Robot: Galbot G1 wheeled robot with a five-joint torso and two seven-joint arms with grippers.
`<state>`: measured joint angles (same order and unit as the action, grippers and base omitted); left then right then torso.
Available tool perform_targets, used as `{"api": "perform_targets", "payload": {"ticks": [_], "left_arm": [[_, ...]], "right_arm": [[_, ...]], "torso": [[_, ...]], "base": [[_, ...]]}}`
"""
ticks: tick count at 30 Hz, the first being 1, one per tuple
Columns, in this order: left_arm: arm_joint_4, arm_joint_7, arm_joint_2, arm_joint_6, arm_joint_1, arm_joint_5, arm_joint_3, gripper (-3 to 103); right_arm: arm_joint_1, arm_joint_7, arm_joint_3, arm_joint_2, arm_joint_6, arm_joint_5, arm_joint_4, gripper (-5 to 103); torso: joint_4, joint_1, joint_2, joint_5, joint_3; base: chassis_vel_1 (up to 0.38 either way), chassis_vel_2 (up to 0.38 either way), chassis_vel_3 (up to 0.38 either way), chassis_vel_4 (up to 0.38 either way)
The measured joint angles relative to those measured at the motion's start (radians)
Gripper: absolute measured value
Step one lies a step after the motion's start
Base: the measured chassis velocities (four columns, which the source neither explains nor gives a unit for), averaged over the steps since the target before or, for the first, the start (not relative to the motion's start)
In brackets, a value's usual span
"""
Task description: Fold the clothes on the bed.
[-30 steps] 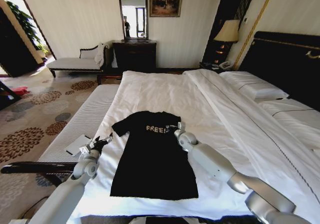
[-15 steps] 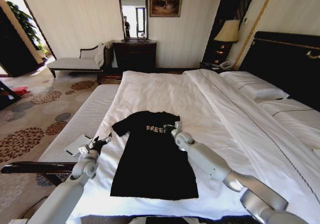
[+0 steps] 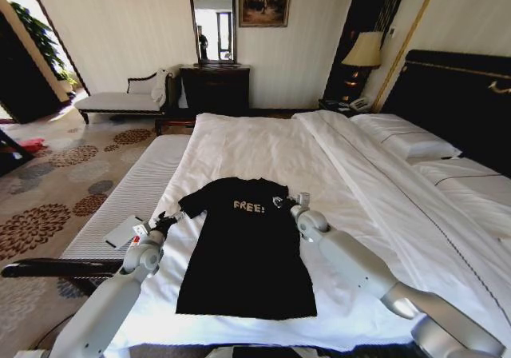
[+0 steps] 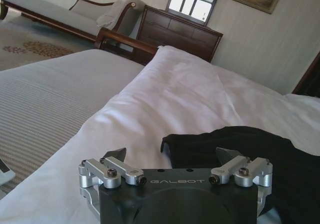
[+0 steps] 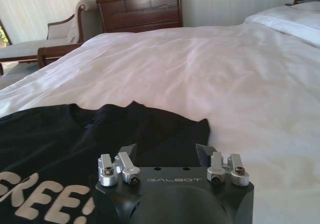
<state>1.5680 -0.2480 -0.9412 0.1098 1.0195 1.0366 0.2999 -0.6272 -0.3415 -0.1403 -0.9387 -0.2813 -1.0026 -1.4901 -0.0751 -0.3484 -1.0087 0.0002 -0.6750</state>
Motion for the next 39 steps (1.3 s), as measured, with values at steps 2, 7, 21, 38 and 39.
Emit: {"api": "perform_targets", "payload": {"ticks": [2, 7, 21, 38, 39], "left_arm": [[-0.03, 0.007, -0.005, 0.002, -0.025, 0.013, -0.009, 100], [-0.083, 0.045, -0.03, -0.005, -0.064, 0.012, -0.029, 101], [-0.225, 0.085, -0.093, -0.033, -0.168, -0.006, -0.076, 64], [-0.281, 0.069, -0.116, -0.044, -0.208, 0.013, -0.108, 5], [-0.281, 0.067, -0.115, -0.044, -0.209, 0.013, -0.108, 2]], "right_arm": [[-0.032, -0.002, 0.037, 0.015, -0.002, 0.0, -0.018, 76], [-0.098, -0.002, 0.108, 0.034, -0.008, -0.002, -0.051, 91], [-0.181, -0.002, 0.185, 0.051, -0.01, -0.004, -0.074, 100], [-0.211, 0.003, 0.21, 0.052, -0.011, 0.008, -0.074, 100], [-0.211, 0.003, 0.21, 0.052, -0.011, 0.008, -0.074, 100]], "torso": [[-0.0001, 0.0, 0.0, 0.0, 0.0], [-0.0003, 0.0, 0.0, -0.0002, 0.0], [-0.0002, 0.0, 0.0, -0.0002, 0.0], [0.0, 0.0, 0.0, -0.0002, 0.0], [0.0, 0.0, 0.0, -0.0003, 0.0]], "base": [[0.0, 0.0, 0.0, 0.0], [0.0, 0.0, 0.0, 0.0], [0.0, 0.0, 0.0, 0.0], [0.0, 0.0, 0.0, 0.0], [0.0, 0.0, 0.0, 0.0]]}}
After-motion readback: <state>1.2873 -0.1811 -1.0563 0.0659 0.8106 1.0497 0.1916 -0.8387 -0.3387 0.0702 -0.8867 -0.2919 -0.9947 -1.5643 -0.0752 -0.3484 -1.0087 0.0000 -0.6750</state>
